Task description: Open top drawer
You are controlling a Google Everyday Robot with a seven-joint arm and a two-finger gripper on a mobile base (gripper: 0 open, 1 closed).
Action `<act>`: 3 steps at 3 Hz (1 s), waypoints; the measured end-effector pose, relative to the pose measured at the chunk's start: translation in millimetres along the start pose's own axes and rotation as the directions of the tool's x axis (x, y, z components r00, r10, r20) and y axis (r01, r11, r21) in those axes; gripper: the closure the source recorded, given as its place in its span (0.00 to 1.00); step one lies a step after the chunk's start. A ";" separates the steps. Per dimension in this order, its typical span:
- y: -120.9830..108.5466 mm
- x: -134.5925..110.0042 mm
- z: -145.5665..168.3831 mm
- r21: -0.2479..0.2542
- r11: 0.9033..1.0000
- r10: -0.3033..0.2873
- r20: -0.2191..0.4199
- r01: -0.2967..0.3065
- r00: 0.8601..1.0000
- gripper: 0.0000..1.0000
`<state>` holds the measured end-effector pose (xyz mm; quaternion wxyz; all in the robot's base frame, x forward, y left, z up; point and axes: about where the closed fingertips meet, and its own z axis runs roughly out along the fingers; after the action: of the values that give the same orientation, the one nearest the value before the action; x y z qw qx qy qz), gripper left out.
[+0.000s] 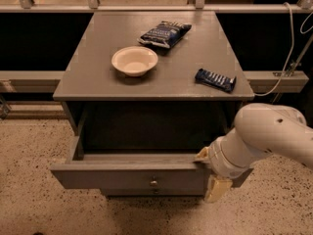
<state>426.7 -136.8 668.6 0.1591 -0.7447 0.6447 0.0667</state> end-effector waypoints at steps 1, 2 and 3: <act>4.8 -0.5 -22.9 0.021 1.000 0.009 0.014 -0.009 1.000 0.18; -14.8 -0.1 -43.2 0.077 0.997 0.012 0.017 -0.013 1.000 0.19; -48.8 -1.0 -48.8 0.119 0.993 0.007 0.025 -0.010 1.000 0.35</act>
Offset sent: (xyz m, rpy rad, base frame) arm 0.0342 -0.0190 0.0710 0.0470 -0.1344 -0.0609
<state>469.3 -145.8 722.2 0.2109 -0.7303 0.6486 0.0379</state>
